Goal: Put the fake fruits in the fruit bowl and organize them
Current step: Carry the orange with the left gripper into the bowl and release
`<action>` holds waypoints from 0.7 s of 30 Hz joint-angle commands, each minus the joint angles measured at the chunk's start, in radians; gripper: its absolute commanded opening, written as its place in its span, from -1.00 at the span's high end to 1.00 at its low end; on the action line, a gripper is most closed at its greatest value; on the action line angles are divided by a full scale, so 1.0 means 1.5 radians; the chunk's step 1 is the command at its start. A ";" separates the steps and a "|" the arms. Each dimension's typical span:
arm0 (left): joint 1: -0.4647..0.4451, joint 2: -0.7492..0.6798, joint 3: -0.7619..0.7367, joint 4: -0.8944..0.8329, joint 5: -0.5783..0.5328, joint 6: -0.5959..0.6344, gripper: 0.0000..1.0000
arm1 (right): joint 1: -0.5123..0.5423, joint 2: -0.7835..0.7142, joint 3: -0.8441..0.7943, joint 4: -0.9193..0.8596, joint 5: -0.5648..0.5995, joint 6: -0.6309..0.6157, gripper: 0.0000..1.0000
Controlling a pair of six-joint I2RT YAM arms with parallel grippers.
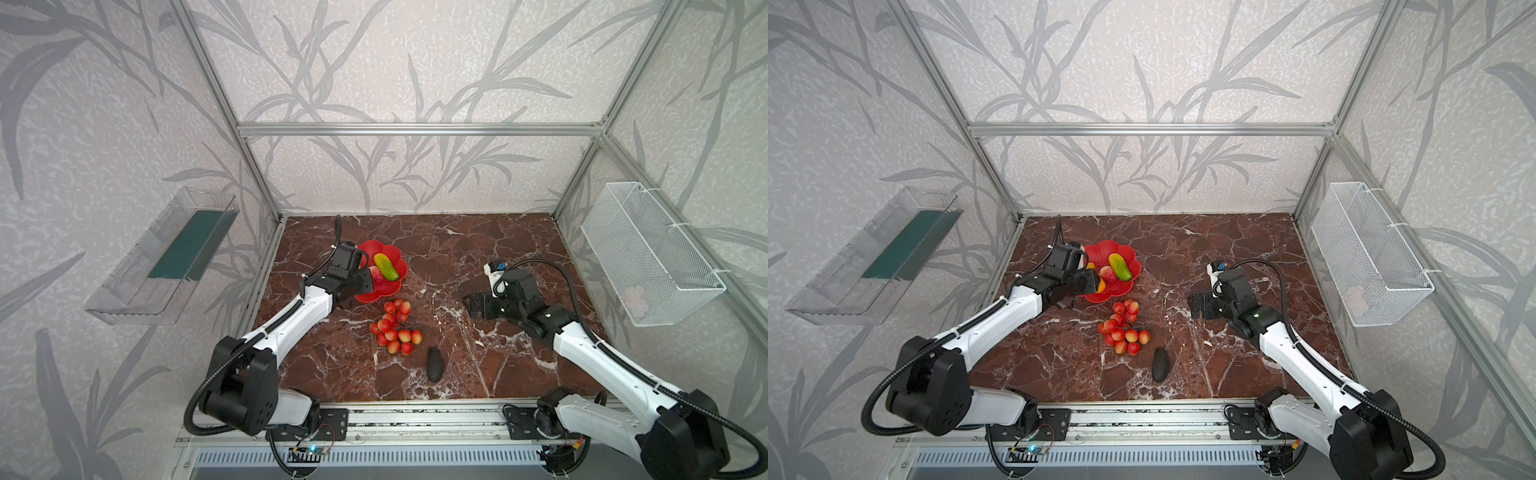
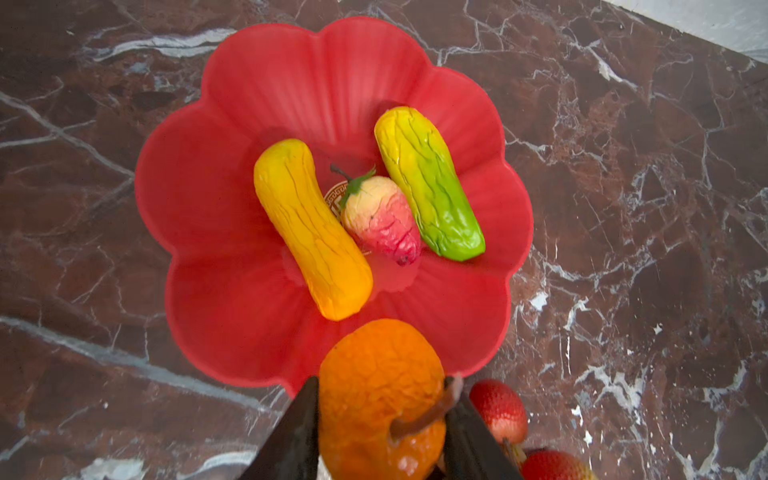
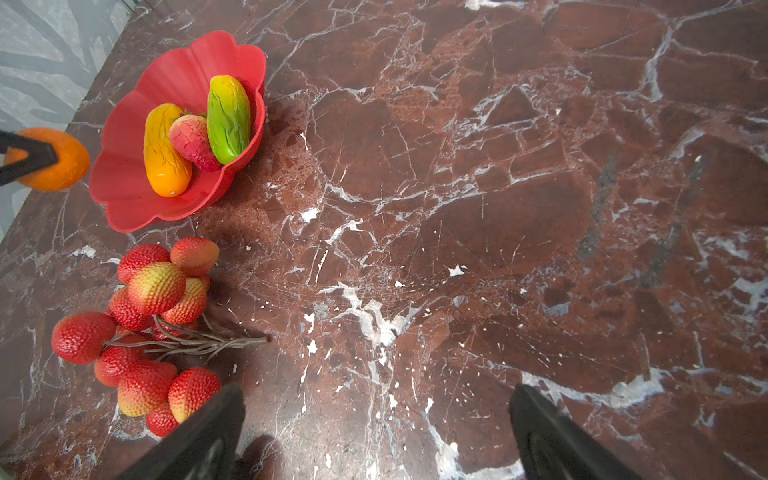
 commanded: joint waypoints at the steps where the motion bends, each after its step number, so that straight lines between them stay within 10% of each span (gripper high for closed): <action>1: 0.028 0.039 0.047 0.056 0.023 0.016 0.14 | -0.002 -0.010 -0.002 -0.006 -0.012 0.006 -0.98; 21: 0.076 0.401 0.330 0.042 0.040 0.026 0.13 | -0.001 -0.009 -0.004 -0.046 0.003 -0.012 -0.99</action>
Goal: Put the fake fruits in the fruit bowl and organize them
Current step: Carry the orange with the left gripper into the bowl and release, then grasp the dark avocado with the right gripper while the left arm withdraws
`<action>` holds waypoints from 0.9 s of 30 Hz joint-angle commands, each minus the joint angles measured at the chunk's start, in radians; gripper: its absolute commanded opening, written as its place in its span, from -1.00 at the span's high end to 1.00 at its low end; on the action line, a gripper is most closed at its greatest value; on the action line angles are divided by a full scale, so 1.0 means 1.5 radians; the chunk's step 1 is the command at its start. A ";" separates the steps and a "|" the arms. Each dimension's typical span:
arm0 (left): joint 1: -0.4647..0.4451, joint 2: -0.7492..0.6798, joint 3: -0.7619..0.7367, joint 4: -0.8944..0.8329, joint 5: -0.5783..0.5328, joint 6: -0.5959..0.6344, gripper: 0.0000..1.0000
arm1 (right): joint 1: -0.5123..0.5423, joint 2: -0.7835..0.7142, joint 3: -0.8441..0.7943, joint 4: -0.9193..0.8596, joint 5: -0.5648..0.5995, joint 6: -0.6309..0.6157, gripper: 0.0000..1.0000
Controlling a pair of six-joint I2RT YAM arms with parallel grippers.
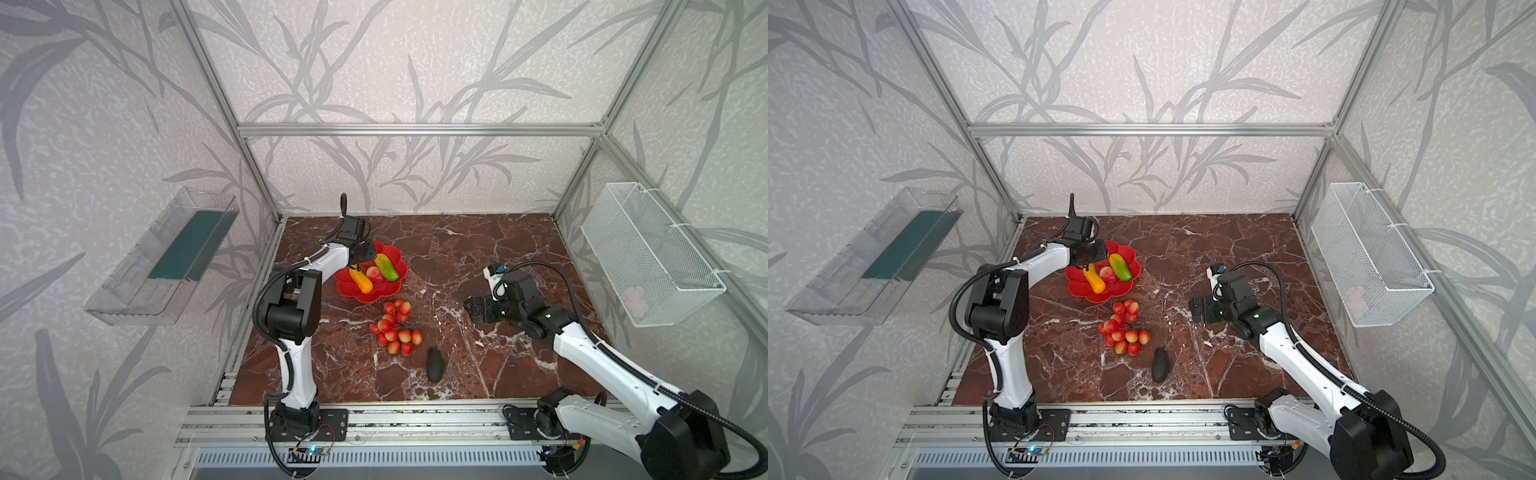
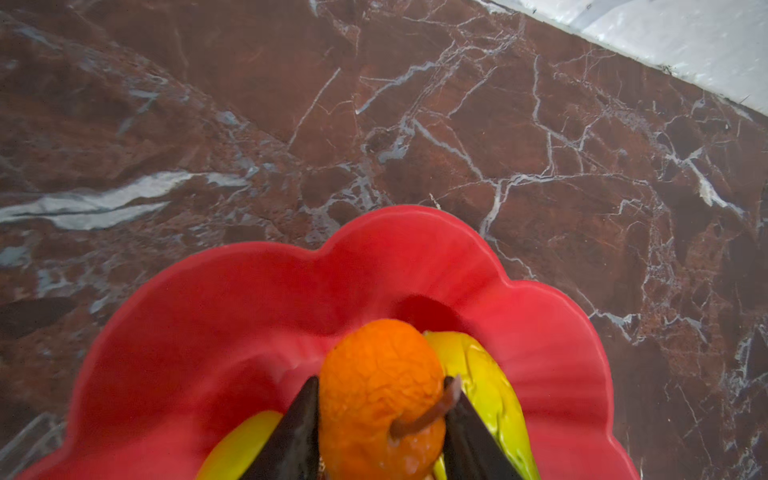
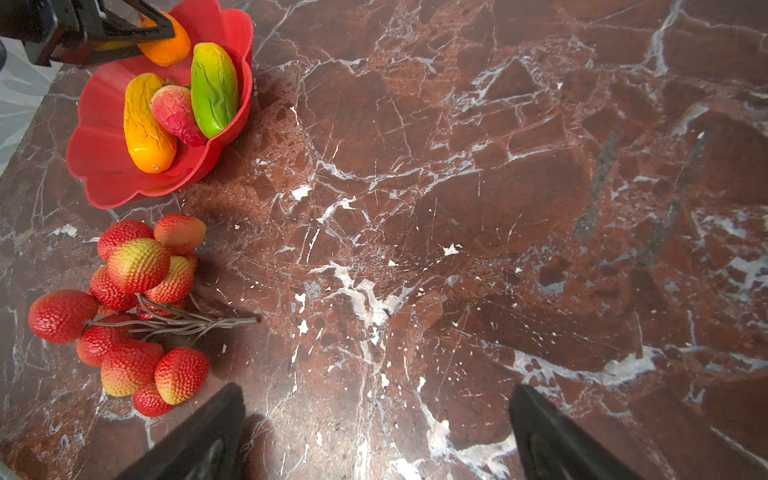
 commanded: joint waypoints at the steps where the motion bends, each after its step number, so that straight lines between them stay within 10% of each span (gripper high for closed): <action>1: 0.003 0.012 0.018 -0.008 0.006 -0.002 0.11 | -0.001 -0.007 -0.003 -0.012 0.000 0.001 -1.00; 12: 0.006 -0.091 0.005 -0.011 0.014 -0.005 -0.34 | 0.025 0.002 0.010 -0.030 -0.025 0.017 -0.92; 27: 0.008 -0.612 -0.318 0.062 -0.080 -0.016 -0.59 | 0.372 0.055 -0.038 -0.023 0.077 0.214 -0.77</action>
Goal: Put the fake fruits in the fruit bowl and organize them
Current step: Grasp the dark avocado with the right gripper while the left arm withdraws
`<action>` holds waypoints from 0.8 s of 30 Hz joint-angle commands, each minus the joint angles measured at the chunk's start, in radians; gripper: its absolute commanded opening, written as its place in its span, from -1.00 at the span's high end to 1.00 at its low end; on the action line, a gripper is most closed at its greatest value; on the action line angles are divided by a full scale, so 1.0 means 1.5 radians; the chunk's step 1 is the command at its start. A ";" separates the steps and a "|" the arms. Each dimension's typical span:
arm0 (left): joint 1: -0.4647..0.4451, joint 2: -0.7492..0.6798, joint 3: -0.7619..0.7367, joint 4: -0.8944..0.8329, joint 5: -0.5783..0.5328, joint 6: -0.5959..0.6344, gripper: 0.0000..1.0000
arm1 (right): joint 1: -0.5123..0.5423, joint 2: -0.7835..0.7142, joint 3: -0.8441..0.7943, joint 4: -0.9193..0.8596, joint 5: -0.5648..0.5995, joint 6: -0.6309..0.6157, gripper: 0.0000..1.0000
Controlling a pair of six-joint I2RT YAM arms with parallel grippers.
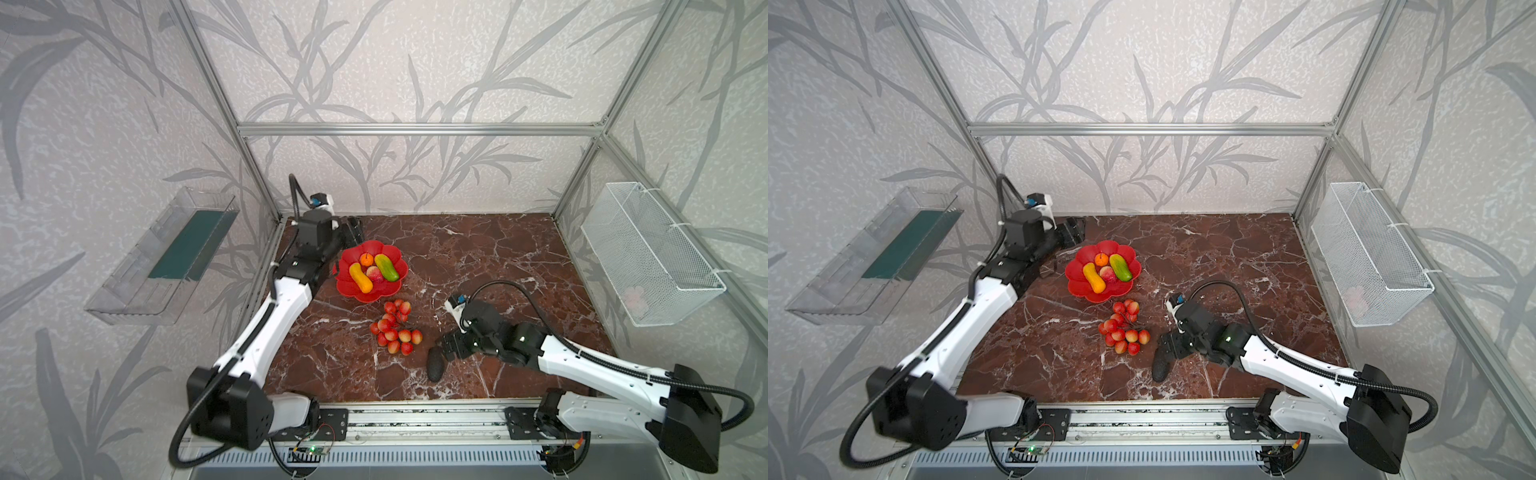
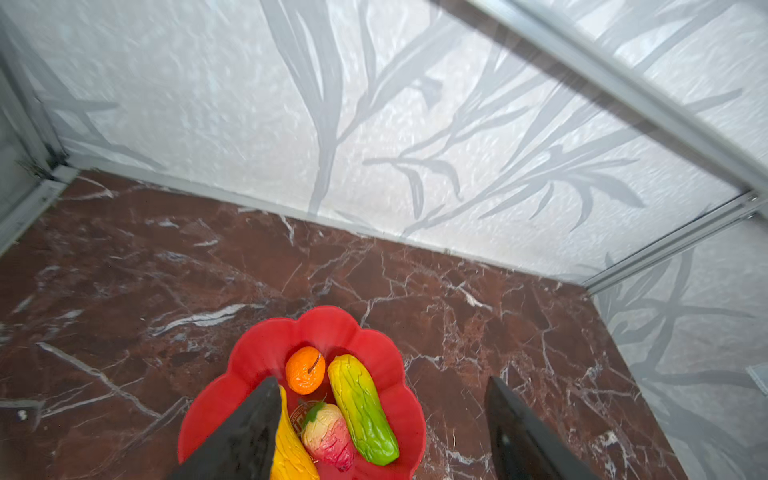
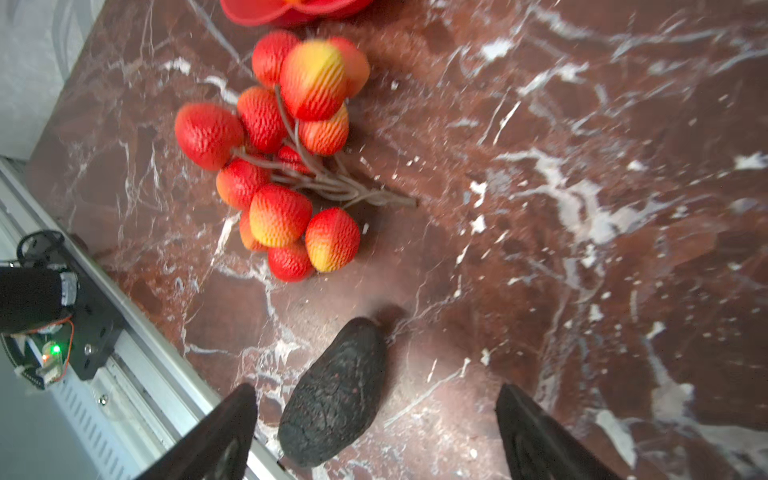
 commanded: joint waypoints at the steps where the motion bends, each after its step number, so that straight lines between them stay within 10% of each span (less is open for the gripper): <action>1: 0.005 -0.099 -0.111 -0.020 -0.054 -0.006 -0.62 | 0.045 0.026 -0.018 -0.005 0.034 0.090 -0.76; 16: 0.008 -0.497 -0.302 -0.252 -0.164 -0.041 -0.80 | 0.119 0.133 -0.026 0.070 0.034 0.173 -0.46; 24: 0.008 -0.572 -0.324 -0.288 -0.131 -0.067 -0.83 | 0.130 0.149 -0.018 0.085 0.047 0.179 0.09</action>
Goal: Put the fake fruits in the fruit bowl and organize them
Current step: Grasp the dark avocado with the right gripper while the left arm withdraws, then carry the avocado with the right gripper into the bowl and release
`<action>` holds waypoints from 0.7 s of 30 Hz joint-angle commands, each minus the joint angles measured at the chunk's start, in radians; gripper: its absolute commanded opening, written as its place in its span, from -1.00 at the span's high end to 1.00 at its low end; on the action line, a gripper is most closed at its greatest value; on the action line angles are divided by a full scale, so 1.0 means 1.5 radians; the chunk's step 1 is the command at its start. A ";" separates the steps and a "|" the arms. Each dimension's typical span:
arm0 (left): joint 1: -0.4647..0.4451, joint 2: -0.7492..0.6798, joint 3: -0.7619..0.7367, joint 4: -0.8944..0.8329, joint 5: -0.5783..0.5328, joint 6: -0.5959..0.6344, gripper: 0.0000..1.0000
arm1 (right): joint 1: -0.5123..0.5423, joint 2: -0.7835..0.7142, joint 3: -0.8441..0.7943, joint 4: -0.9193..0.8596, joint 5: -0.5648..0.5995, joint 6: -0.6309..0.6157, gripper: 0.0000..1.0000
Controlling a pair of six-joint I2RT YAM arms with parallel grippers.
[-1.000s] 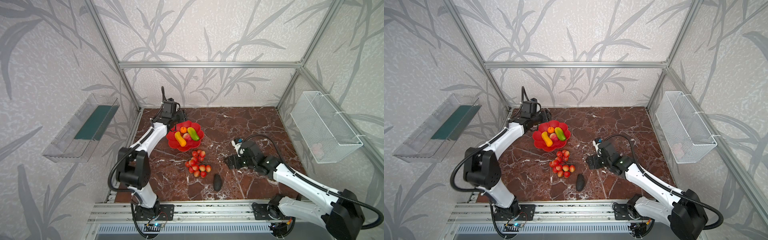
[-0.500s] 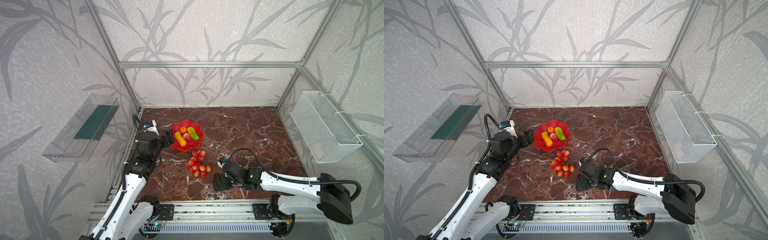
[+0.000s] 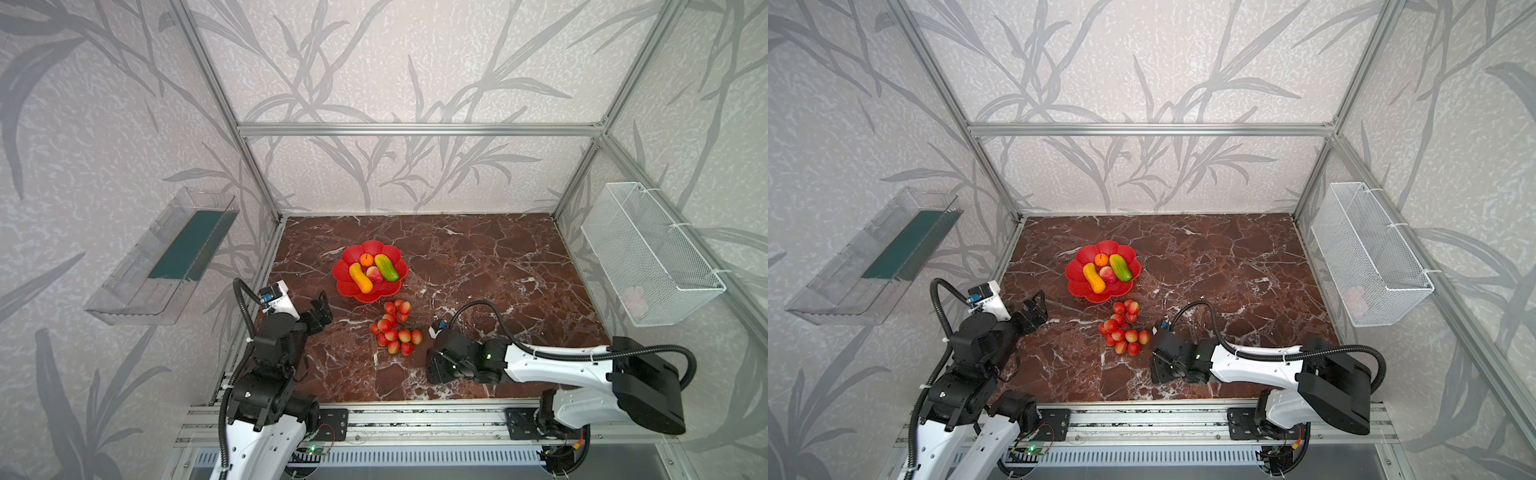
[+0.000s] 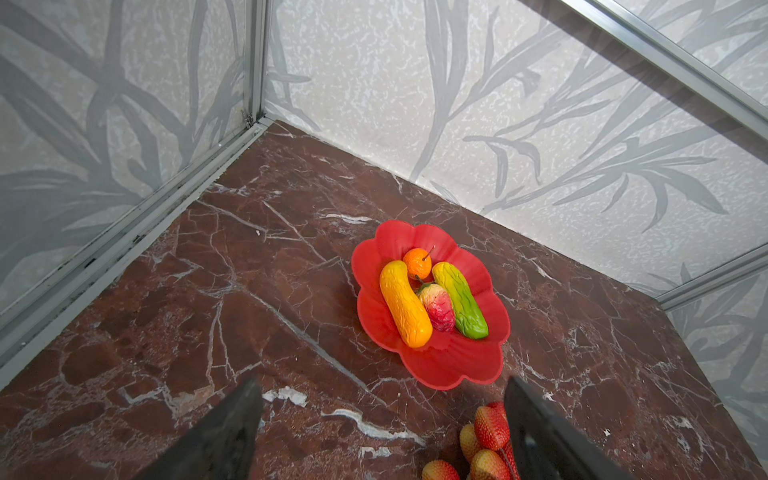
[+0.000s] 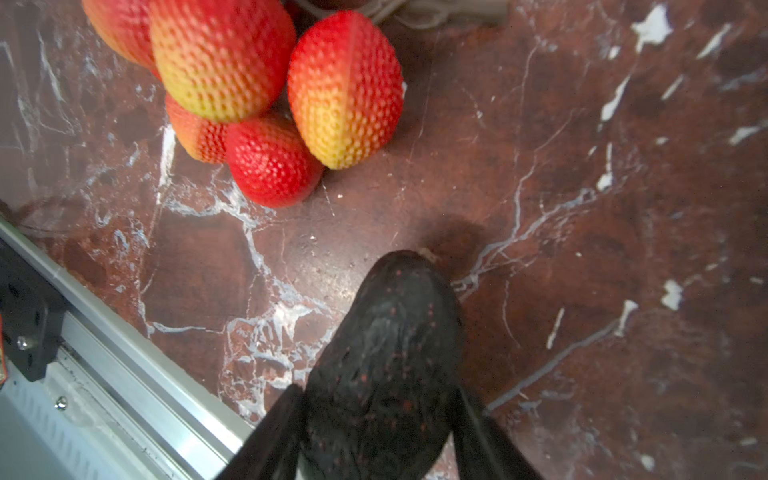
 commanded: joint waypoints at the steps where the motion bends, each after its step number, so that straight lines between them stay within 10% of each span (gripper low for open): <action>1: 0.004 -0.019 0.001 -0.038 0.010 -0.018 -0.82 | 0.005 0.000 0.008 -0.008 0.024 -0.004 0.16; 12: 0.004 -0.079 0.034 -0.120 0.108 0.016 -0.82 | -0.029 -0.046 0.194 -0.151 0.131 -0.264 0.33; 21: 0.003 -0.132 0.008 -0.080 0.163 0.005 -0.82 | -0.105 0.140 0.466 -0.154 0.065 -0.491 0.36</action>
